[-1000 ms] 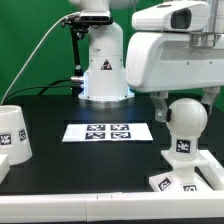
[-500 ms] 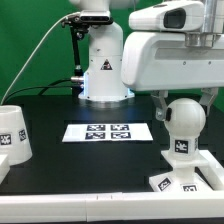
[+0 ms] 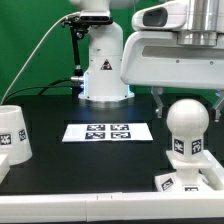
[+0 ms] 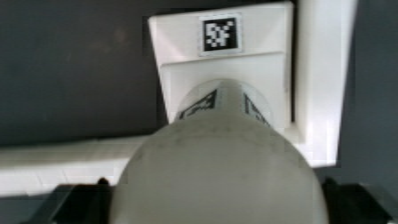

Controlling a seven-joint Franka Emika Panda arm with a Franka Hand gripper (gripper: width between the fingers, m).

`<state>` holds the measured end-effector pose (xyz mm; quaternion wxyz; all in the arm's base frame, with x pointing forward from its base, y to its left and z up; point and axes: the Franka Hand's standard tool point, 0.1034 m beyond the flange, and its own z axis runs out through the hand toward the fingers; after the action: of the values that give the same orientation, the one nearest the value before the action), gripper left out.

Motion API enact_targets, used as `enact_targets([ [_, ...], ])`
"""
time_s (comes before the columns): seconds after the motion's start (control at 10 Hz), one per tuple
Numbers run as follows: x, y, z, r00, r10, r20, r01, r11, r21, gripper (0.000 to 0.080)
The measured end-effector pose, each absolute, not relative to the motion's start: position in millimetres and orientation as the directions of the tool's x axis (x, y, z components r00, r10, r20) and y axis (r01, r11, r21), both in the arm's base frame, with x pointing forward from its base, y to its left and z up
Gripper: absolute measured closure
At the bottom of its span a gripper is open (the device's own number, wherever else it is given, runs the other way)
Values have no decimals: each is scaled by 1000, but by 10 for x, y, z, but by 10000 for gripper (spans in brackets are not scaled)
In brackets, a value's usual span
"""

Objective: Assemble lamp

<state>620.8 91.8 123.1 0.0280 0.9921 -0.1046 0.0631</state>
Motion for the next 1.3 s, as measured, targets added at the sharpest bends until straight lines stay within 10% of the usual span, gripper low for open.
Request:
enact_targets([
  [0.4,6218,887,1241,733,-669,121,-672,-740,-19,230],
  [1.3,6156,975,1222,135,-990,26,-989,-136,-52,229],
])
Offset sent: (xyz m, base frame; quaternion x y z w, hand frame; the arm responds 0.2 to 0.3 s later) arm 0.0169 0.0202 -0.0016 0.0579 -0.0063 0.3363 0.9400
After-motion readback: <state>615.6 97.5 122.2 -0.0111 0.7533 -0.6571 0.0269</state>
